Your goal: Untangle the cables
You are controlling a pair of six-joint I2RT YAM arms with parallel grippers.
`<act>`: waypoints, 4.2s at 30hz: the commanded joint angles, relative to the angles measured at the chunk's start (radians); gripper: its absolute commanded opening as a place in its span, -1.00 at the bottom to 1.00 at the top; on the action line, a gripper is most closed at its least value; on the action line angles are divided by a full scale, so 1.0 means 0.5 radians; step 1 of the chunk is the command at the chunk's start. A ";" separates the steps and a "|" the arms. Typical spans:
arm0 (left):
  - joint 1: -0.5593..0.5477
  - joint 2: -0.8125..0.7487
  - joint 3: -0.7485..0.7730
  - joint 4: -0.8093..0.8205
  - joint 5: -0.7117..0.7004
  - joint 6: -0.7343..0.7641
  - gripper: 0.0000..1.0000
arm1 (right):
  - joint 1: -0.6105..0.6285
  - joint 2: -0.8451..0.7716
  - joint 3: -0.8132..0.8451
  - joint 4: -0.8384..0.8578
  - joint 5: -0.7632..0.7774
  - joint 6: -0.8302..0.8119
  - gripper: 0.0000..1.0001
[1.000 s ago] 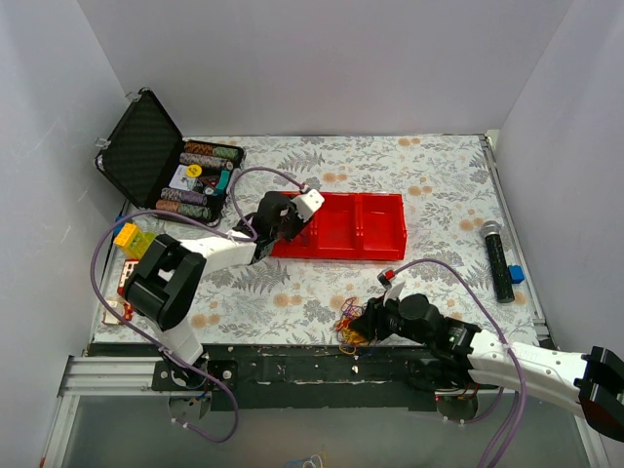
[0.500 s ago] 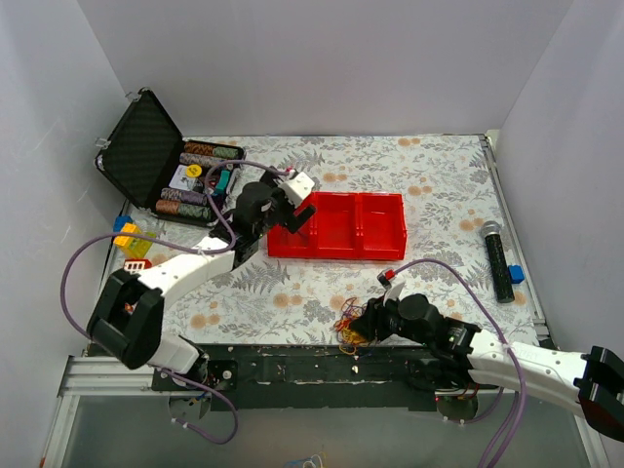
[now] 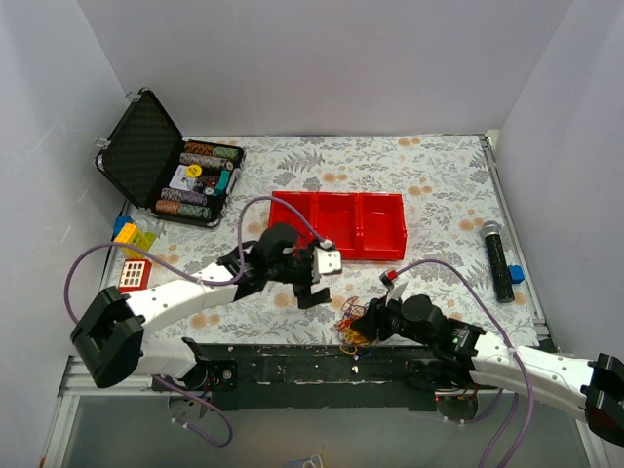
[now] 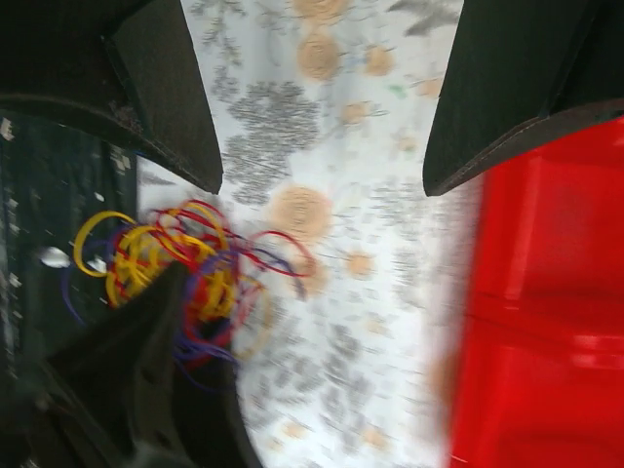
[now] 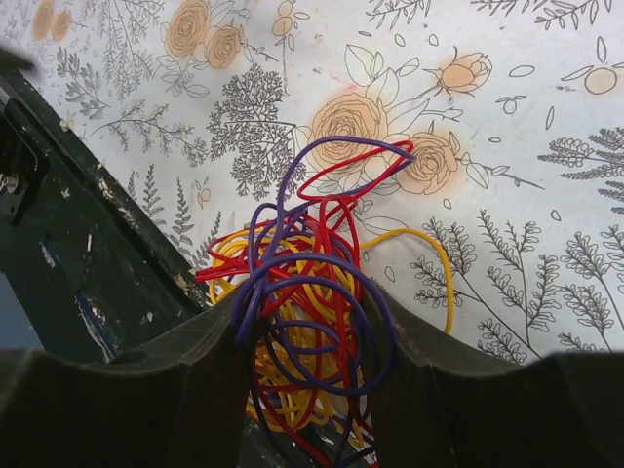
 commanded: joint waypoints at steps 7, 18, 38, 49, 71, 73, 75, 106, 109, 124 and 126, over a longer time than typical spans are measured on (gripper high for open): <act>-0.210 0.375 0.047 0.072 0.250 0.182 0.68 | 0.005 -0.105 -0.044 0.088 -0.016 -0.096 0.05; -0.222 0.421 0.102 0.171 0.292 0.163 0.37 | 0.005 0.287 0.030 0.389 -0.148 -0.182 -0.02; -0.320 0.608 0.056 0.373 0.274 0.093 0.23 | 0.005 0.438 0.119 0.469 -0.188 -0.201 -0.14; -0.339 0.553 0.050 0.263 0.096 0.185 -0.80 | 0.005 0.309 0.058 0.411 -0.157 -0.185 -0.18; -0.192 -0.141 0.127 -0.163 -0.067 -0.233 -0.92 | 0.008 0.383 0.009 0.429 -0.164 -0.142 -0.19; -0.192 -0.101 0.045 -0.246 -0.002 -0.165 -0.54 | 0.005 0.380 0.015 0.432 -0.160 -0.142 -0.19; -0.192 -0.024 -0.023 -0.265 -0.005 -0.116 -0.25 | 0.008 0.386 0.018 0.432 -0.160 -0.146 -0.19; -0.192 0.531 0.001 -0.062 0.090 -0.174 -0.34 | 0.005 0.269 -0.047 0.438 -0.160 -0.155 -0.23; -0.192 0.568 0.023 -0.056 0.035 -0.183 -0.79 | 0.008 0.272 -0.047 0.438 -0.160 -0.152 -0.24; 0.060 0.212 0.519 0.051 -0.830 -0.199 -1.00 | 0.005 0.312 -0.019 0.371 -0.182 -0.176 -0.07; 0.112 0.166 0.706 0.024 -0.849 -0.199 -1.00 | 0.002 0.321 0.018 0.340 -0.176 -0.188 -0.01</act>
